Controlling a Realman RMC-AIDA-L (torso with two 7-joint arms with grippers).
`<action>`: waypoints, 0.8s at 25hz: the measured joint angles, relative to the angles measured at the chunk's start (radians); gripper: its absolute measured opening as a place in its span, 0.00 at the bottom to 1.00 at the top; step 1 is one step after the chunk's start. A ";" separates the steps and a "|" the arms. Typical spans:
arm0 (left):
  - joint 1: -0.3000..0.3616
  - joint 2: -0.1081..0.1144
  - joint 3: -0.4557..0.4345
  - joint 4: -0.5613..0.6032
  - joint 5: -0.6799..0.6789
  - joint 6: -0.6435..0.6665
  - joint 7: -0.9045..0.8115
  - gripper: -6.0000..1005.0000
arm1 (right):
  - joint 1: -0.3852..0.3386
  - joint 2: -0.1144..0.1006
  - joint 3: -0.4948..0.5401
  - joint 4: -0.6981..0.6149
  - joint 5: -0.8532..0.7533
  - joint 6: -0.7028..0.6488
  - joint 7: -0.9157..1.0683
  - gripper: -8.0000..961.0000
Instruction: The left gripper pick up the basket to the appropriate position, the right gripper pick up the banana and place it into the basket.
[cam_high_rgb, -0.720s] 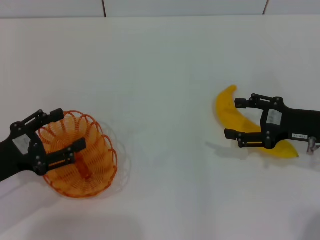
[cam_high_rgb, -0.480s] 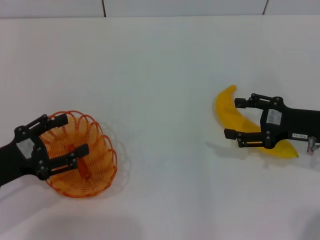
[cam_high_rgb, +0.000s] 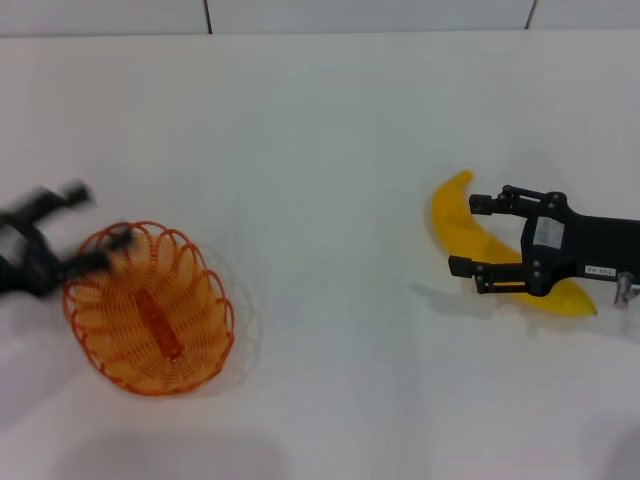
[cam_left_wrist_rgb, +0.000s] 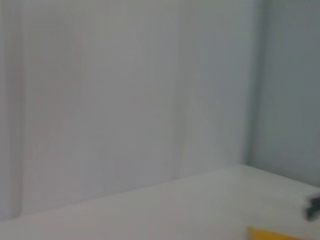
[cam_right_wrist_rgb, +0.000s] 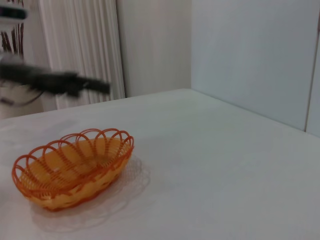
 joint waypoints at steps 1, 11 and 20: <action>-0.006 0.007 -0.028 0.048 0.030 -0.023 -0.115 0.90 | 0.001 0.000 0.000 -0.001 0.000 0.000 0.000 0.93; -0.212 0.081 -0.048 0.452 0.560 0.024 -0.492 0.90 | 0.004 -0.007 0.002 -0.001 0.001 -0.005 0.002 0.93; -0.303 -0.011 0.019 0.616 0.843 0.035 -0.366 0.90 | 0.032 -0.003 -0.004 -0.001 -0.003 -0.004 0.016 0.92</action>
